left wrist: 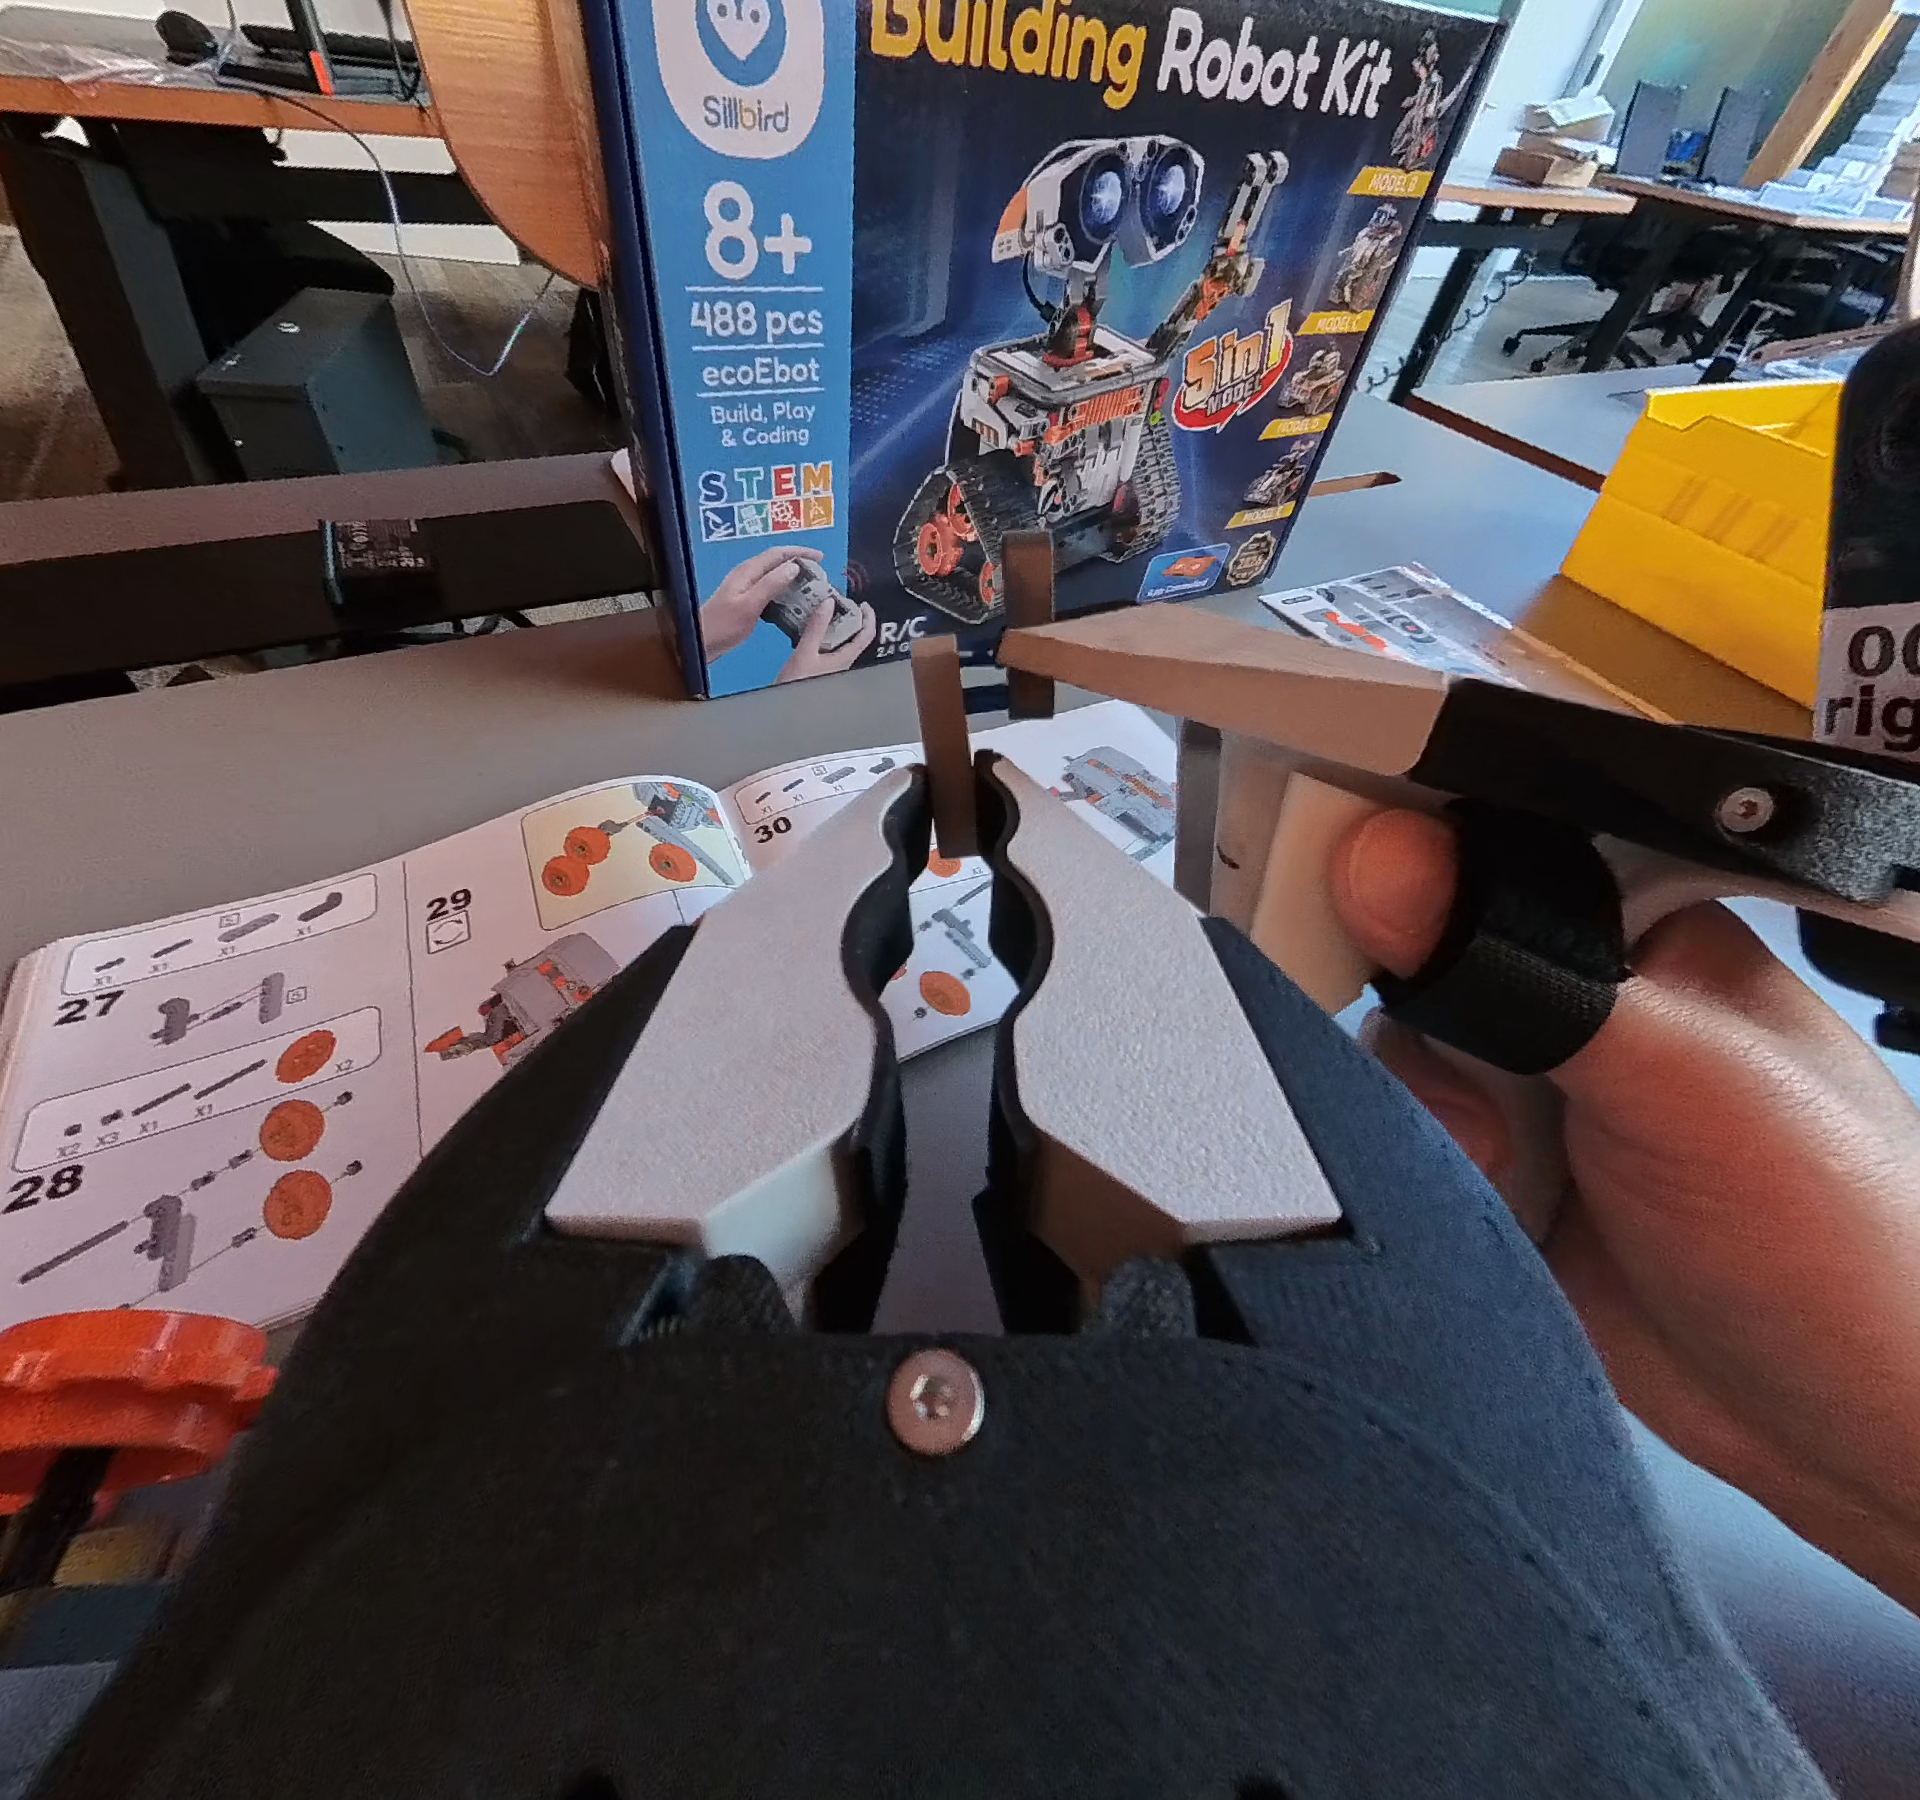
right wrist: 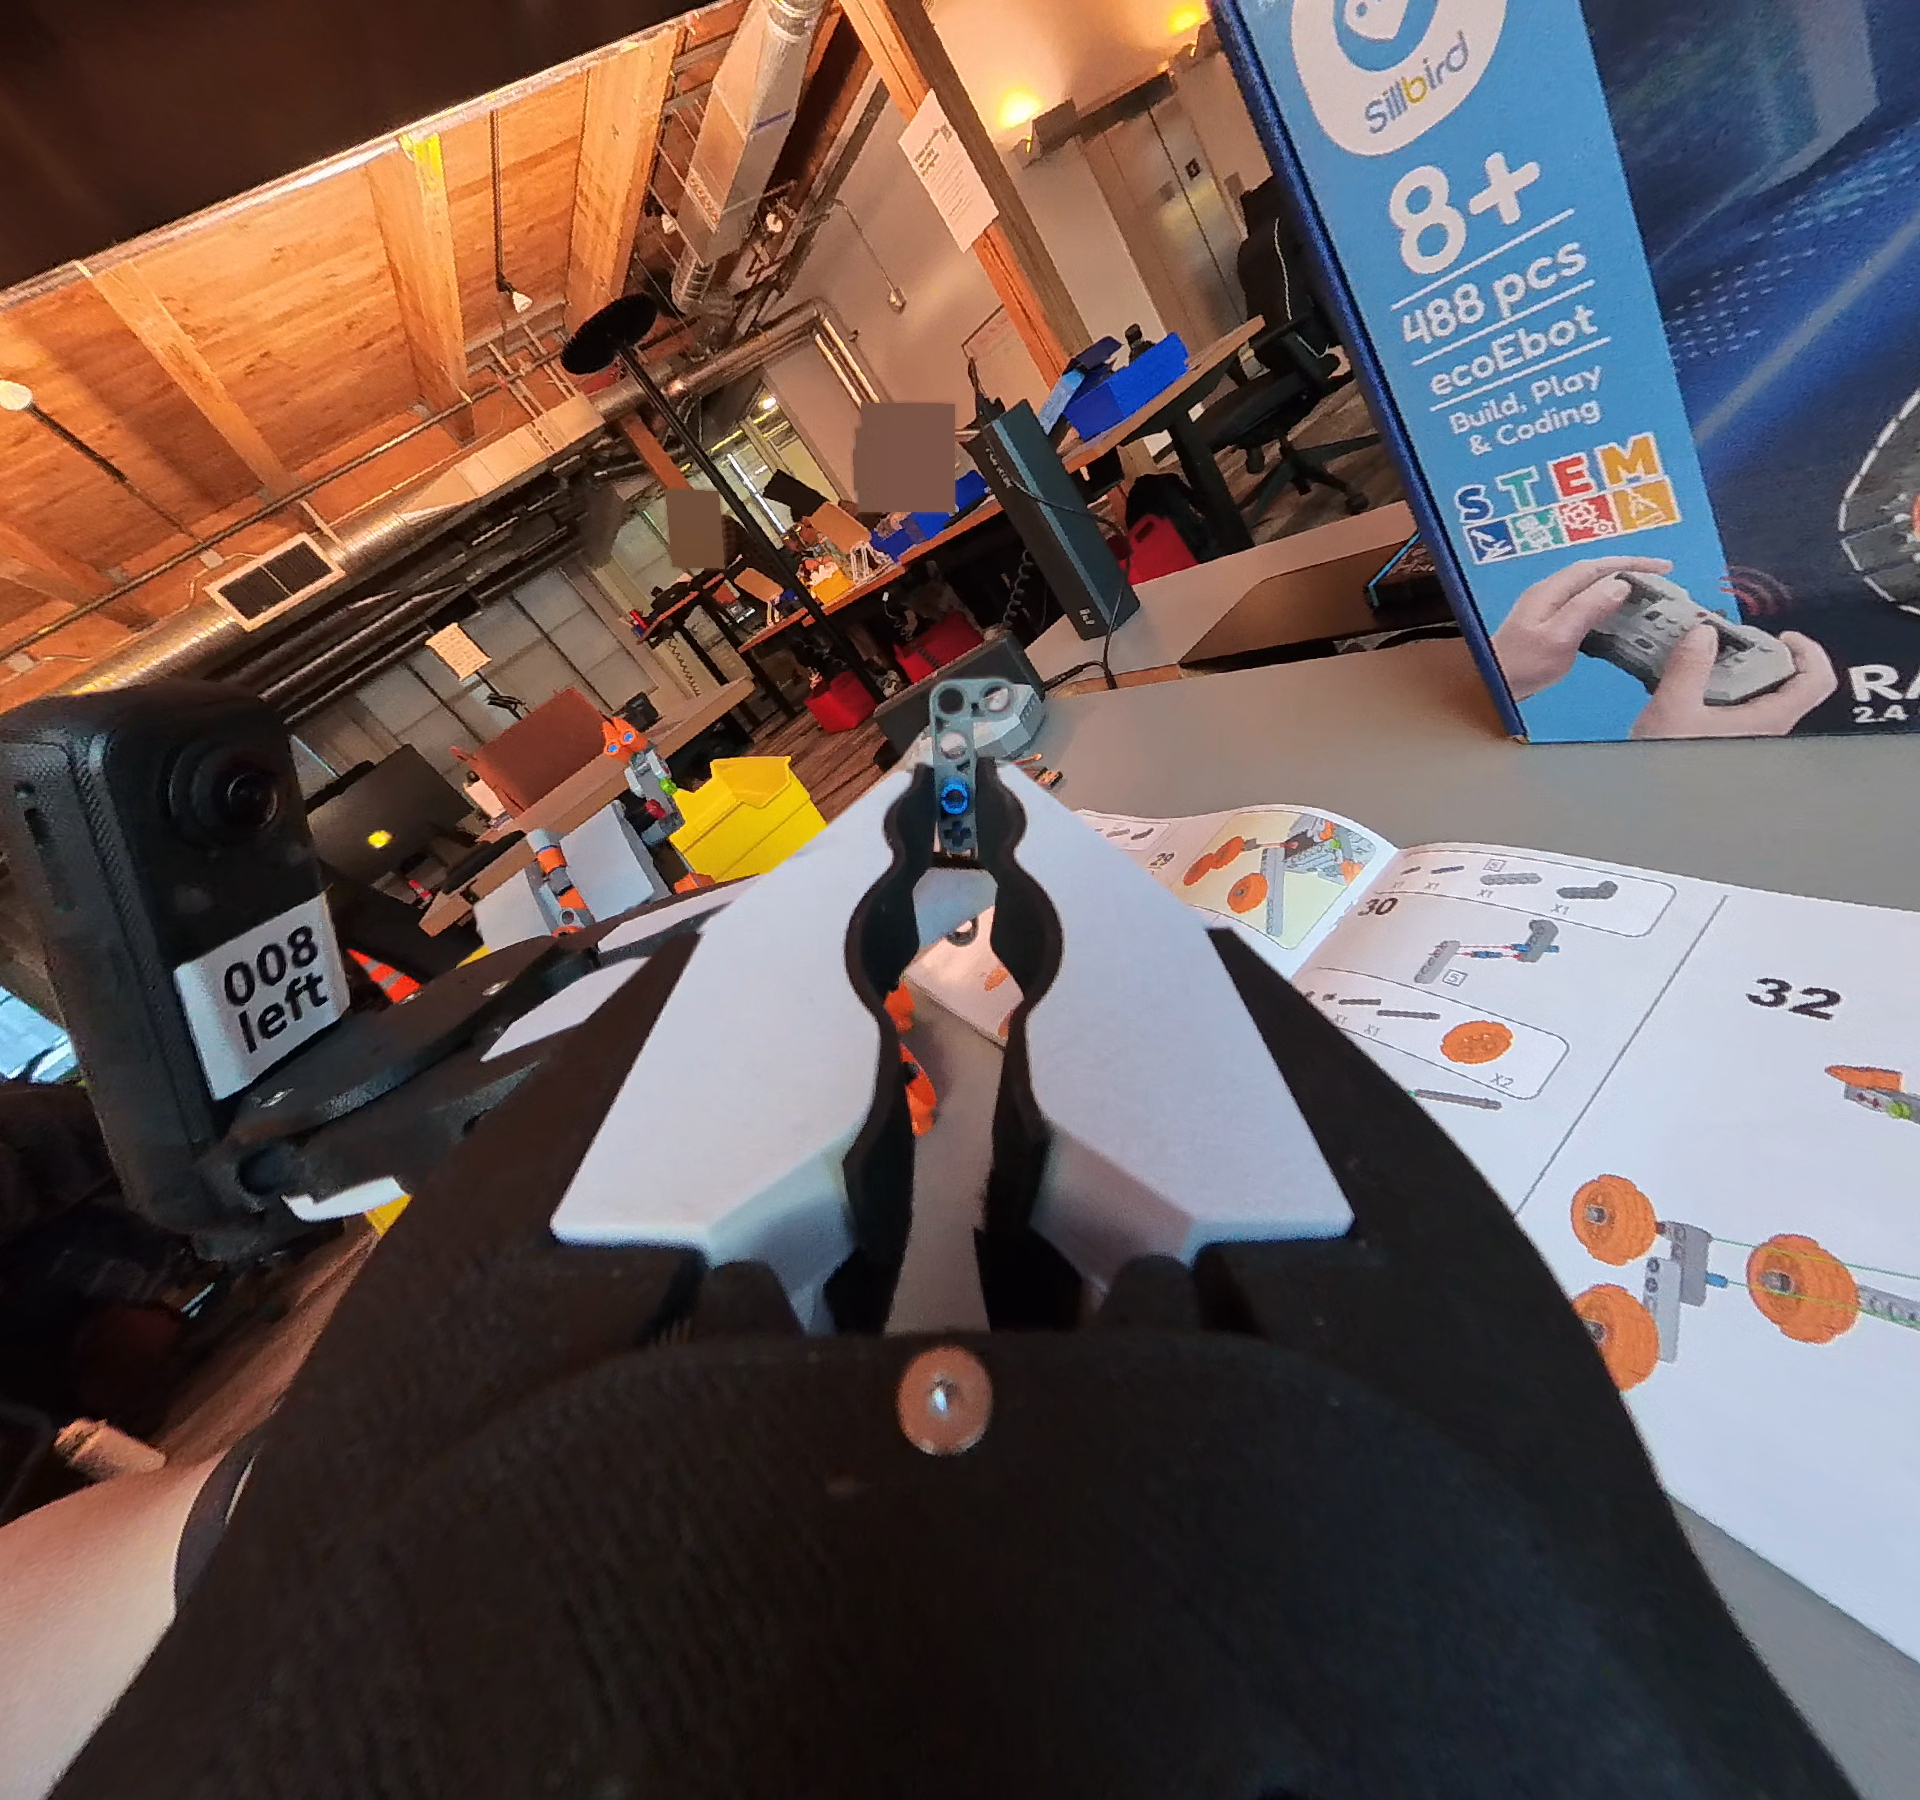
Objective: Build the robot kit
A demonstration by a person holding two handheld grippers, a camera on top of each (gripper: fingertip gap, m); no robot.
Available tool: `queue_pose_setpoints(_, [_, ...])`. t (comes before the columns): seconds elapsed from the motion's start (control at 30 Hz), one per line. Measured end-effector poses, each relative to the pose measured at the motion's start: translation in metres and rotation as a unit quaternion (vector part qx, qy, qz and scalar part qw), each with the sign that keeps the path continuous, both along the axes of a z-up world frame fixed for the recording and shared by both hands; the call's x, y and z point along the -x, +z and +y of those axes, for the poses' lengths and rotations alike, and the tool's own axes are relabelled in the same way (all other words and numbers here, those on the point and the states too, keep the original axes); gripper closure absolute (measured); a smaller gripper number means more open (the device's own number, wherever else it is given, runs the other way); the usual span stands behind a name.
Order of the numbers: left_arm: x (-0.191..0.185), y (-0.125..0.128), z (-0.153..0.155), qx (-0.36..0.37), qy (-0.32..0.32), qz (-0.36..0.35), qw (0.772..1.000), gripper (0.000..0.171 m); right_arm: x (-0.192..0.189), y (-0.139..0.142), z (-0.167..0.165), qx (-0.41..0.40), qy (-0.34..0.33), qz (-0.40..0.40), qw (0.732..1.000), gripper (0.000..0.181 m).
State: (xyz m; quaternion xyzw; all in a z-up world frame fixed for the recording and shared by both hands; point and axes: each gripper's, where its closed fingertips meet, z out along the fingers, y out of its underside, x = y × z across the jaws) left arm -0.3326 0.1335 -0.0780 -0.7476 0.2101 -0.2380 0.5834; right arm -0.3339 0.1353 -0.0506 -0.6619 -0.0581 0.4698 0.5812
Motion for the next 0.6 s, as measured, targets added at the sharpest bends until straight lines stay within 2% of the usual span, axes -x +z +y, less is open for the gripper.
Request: queue_pose_setpoints(0.6, [-0.0008,-0.0064,0.0025,-0.069,-0.015,0.091,0.993,0.165,-0.0004,-0.0090,0.0009,0.045,0.054,-0.006,0.997,0.174])
